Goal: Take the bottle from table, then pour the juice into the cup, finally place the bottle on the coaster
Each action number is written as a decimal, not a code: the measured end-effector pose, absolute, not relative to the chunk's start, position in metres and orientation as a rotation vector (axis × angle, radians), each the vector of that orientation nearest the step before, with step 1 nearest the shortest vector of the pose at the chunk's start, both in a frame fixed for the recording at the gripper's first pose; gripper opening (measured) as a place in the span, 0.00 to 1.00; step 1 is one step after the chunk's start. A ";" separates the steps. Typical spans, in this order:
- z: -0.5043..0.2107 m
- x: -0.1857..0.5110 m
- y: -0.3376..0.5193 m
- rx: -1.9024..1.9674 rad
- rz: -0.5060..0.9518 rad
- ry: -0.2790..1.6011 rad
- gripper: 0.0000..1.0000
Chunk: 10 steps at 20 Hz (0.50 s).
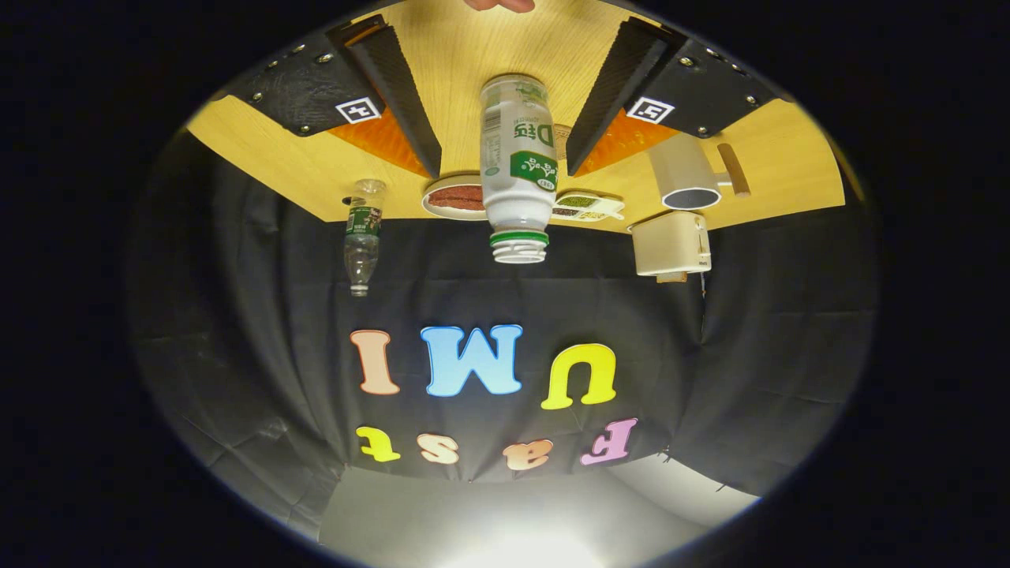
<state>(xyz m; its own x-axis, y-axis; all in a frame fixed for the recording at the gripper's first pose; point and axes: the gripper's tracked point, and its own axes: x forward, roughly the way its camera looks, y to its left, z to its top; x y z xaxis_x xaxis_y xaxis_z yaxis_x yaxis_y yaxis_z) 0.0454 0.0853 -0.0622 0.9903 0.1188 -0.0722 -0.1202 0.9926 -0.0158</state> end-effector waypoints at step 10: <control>-0.085 0.083 0.093 0.006 0.055 0.078 0.98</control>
<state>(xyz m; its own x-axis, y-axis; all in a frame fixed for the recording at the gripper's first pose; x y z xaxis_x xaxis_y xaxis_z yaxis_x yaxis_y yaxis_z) 0.0830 0.0927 -0.0854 0.9954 0.0549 -0.0781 -0.0544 0.9985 0.0085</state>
